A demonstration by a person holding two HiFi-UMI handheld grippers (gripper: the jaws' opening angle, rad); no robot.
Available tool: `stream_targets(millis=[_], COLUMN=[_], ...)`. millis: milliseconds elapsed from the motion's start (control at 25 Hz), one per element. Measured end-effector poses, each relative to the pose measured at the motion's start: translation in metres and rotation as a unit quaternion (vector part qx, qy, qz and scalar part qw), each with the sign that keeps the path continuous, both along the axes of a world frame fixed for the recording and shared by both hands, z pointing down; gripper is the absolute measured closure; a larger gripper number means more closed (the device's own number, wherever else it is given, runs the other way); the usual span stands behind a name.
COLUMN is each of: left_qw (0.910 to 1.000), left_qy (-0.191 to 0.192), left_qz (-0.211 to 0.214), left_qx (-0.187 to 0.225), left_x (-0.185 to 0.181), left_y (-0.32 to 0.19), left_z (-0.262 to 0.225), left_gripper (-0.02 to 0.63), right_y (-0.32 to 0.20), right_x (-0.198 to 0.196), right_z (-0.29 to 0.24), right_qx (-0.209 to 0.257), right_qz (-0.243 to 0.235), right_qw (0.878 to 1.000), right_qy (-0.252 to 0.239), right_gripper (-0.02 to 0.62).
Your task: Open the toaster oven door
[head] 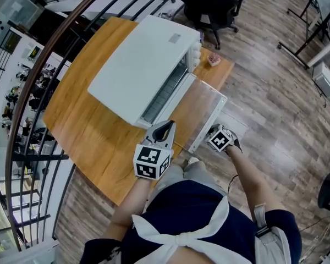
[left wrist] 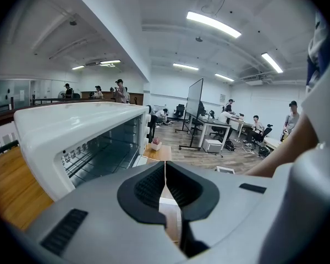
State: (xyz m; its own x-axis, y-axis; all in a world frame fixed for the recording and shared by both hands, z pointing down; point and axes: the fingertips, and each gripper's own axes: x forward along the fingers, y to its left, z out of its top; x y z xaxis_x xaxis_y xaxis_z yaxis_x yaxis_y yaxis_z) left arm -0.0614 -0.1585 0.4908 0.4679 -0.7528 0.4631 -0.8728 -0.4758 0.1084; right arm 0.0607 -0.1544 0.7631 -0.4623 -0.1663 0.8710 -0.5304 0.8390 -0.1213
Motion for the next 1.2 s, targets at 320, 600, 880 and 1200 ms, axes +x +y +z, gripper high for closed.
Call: stream_targets(millis=[320, 600, 880, 1200], left_qw=[1.0000, 0.9997, 0.9988, 0.9973], left_qy=[0.003, 0.010, 0.022, 0.035], left_qz=[0.006, 0.022, 0.044, 0.064], left_qx=[-0.006, -0.005, -0.006, -0.003], left_x=[-0.005, -0.002, 0.006, 0.016], left_y=[0.007, 0.009, 0.011, 0.019], left_z=[0.002, -0.002, -0.004, -0.014], left_gripper=[0.581, 0.581, 0.581, 0.581], right_y=[-0.001, -0.011, -0.022, -0.013], right_x=[0.002, 0.016, 0.036, 0.037], right_z=[0.006, -0.004, -0.036, -0.075], right_qx=[-0.008, 0.008, 0.041, 0.061], right_qz=[0.046, 0.112, 0.174, 0.209], right_qw=[0.999, 0.994, 0.984, 0.976], right_qy=[0.012, 0.013, 0.004, -0.025], right_gripper=[0.588, 0.588, 0.588, 0.588])
